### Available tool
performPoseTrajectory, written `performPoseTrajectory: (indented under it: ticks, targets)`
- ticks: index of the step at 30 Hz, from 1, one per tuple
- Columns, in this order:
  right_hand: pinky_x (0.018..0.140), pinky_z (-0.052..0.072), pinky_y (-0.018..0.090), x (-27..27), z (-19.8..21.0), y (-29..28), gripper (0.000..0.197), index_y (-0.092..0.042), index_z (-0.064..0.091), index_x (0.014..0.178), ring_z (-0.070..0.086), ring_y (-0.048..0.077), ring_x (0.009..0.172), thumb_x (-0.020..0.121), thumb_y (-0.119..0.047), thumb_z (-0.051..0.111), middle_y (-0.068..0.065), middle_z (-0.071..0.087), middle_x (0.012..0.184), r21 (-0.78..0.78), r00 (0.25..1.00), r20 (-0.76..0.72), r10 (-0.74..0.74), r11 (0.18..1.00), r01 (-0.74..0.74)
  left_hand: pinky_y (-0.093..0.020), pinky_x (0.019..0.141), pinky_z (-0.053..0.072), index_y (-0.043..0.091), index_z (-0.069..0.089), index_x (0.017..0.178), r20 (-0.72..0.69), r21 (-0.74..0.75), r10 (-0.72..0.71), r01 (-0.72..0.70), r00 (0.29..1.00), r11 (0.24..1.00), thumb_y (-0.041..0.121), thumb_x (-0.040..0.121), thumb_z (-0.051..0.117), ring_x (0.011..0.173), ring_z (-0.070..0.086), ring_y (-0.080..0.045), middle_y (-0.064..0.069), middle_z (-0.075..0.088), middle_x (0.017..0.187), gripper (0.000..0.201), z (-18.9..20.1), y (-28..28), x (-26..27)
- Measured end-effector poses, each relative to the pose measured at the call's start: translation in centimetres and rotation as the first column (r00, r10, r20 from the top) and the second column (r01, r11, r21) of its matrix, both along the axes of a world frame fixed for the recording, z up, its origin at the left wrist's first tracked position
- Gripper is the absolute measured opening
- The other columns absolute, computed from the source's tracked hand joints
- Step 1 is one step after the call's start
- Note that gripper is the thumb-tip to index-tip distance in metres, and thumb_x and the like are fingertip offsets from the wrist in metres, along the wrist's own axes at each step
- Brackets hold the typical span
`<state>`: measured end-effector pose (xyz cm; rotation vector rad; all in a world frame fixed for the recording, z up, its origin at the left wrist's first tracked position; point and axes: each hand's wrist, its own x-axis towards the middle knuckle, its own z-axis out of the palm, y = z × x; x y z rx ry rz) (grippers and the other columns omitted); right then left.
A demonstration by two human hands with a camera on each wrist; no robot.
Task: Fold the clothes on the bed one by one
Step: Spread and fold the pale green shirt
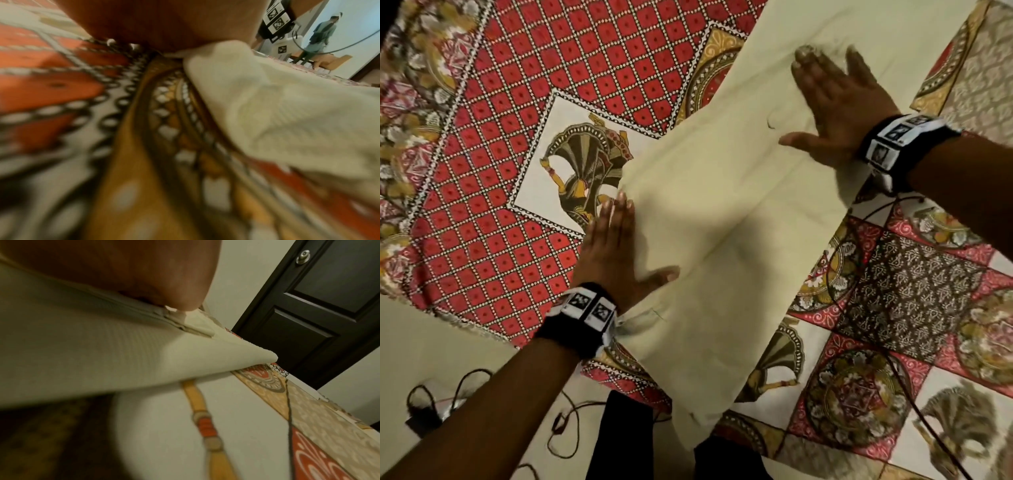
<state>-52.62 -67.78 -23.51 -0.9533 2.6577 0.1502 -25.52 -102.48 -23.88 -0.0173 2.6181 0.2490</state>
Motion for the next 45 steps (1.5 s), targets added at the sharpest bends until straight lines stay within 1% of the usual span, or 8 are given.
performPoseTrajectory:
  ticks: [6,10,13,18,24,32,41,45]
  targets:
    - [0.123,0.019,0.055,10.9,2.0,-4.3,0.081,-0.001,0.029,0.155,0.020,0.037,0.153,0.096,-0.052,0.048,0.021,0.020,0.165,-0.276,0.994,-0.032,-0.102,0.957,0.089,-0.050,0.123,0.013,0.008,0.007,0.158,0.021,0.167,-0.132,0.126,0.991,0.978,0.080,0.084,0.036,0.154,0.001,-0.025,-0.008,0.000,0.167,0.108,1.6,-4.9,4.0]
    - [0.108,0.043,0.054,25.1,1.9,-4.5,0.046,-0.007,0.056,0.140,0.041,0.036,0.142,0.096,-0.021,0.059,0.014,0.042,0.157,-0.318,0.989,0.092,-0.119,0.937,0.142,-0.056,0.111,0.036,0.007,0.053,0.137,-0.199,0.257,-0.234,0.281,0.952,0.925,0.030,0.092,0.045,0.143,0.033,-0.038,-0.017,0.038,0.154,0.051,2.9,-7.0,6.4]
    - [0.107,0.043,0.057,35.4,1.7,-2.8,0.052,-0.005,0.054,0.143,0.038,0.035,0.145,0.091,-0.011,0.056,0.013,0.039,0.159,-0.383,0.968,0.134,-0.211,0.890,0.248,-0.052,0.102,0.040,0.011,0.056,0.123,-0.407,0.216,-0.372,0.483,0.834,0.848,0.015,0.085,0.047,0.132,0.042,-0.039,-0.018,0.044,0.143,0.039,2.6,-6.9,8.3]
    - [0.114,0.037,0.054,47.0,0.6,-4.0,0.085,-0.010,0.024,0.158,0.029,0.030,0.151,0.084,-0.017,0.065,0.013,0.029,0.163,-0.377,0.921,0.206,-0.331,0.841,0.387,-0.048,0.108,0.037,0.015,0.045,0.140,-0.436,0.230,-0.559,0.688,0.705,0.688,0.013,0.094,0.049,0.138,0.038,-0.034,-0.016,0.042,0.152,0.047,0.0,-6.6,8.5]
    - [0.115,0.032,0.058,46.9,-0.5,-7.7,0.070,-0.020,0.038,0.155,0.031,0.039,0.149,0.093,-0.049,0.051,0.016,0.032,0.162,-0.364,0.949,0.067,-0.308,0.878,0.310,-0.054,0.106,0.038,0.026,0.051,0.144,-0.371,0.130,-0.706,0.787,0.603,0.604,0.019,0.097,0.047,0.143,0.035,-0.036,-0.008,0.034,0.159,0.048,-1.1,-8.9,6.4]
    - [0.113,0.035,0.056,46.6,0.1,-6.4,0.082,-0.028,0.036,0.156,0.032,0.034,0.149,0.082,0.006,0.046,0.007,0.033,0.163,-0.331,0.970,-0.134,-0.201,0.932,0.147,-0.050,0.112,0.031,0.031,0.032,0.154,-0.342,0.081,-0.721,0.783,0.603,0.616,0.018,0.092,0.043,0.149,0.024,-0.025,0.005,0.026,0.162,0.064,-1.6,-7.9,5.9]
    - [0.116,0.031,0.055,51.4,0.6,-7.9,0.092,-0.027,0.042,0.152,0.032,0.028,0.150,0.067,-0.004,0.070,0.001,0.035,0.162,-0.309,0.981,0.060,-0.184,0.931,0.194,-0.050,0.103,0.041,0.026,0.058,0.133,-0.397,0.170,-0.795,0.888,0.459,0.428,0.034,0.097,0.044,0.136,0.047,-0.030,-0.004,0.049,0.150,0.040,0.9,-9.8,9.2]
    - [0.113,0.036,0.045,58.3,2.1,-9.8,0.086,-0.025,0.033,0.154,0.041,0.020,0.143,0.077,-0.020,0.072,-0.007,0.029,0.164,-0.443,0.960,0.144,-0.241,0.852,0.280,-0.039,0.097,0.042,0.030,0.062,0.127,-0.265,0.278,-0.820,0.855,0.507,0.438,0.033,0.089,0.048,0.127,0.055,-0.020,0.006,0.059,0.140,0.041,2.8,-12.3,15.1]
